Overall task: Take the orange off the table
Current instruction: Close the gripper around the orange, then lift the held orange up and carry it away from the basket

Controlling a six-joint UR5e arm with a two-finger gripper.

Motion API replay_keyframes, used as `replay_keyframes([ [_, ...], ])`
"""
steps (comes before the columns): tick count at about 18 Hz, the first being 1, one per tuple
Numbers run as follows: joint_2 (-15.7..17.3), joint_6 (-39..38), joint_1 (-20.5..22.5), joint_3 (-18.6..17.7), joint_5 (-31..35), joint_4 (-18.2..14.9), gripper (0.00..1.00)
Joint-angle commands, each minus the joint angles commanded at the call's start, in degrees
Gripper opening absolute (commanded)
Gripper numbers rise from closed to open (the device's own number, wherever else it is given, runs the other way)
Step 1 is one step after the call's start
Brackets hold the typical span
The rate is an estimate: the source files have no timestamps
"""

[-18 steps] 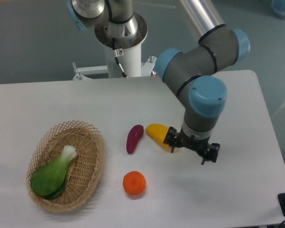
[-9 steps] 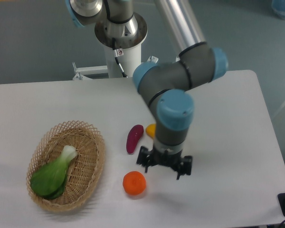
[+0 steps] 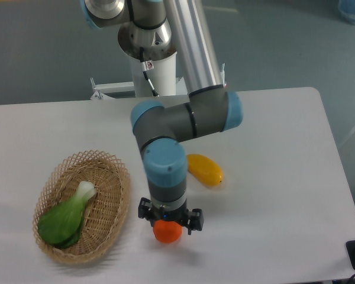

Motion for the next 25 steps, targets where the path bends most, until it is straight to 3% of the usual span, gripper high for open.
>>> replay_keyframes([
  [20,-4.92,0.09,-0.97,0.00,5.09,0.09,1.00],
  [23,-5.02,0.09,-1.41,0.26,5.80,0.09,0.47],
  [25,-4.93,0.17,-1.41,0.79,5.80,0.17,0.44],
])
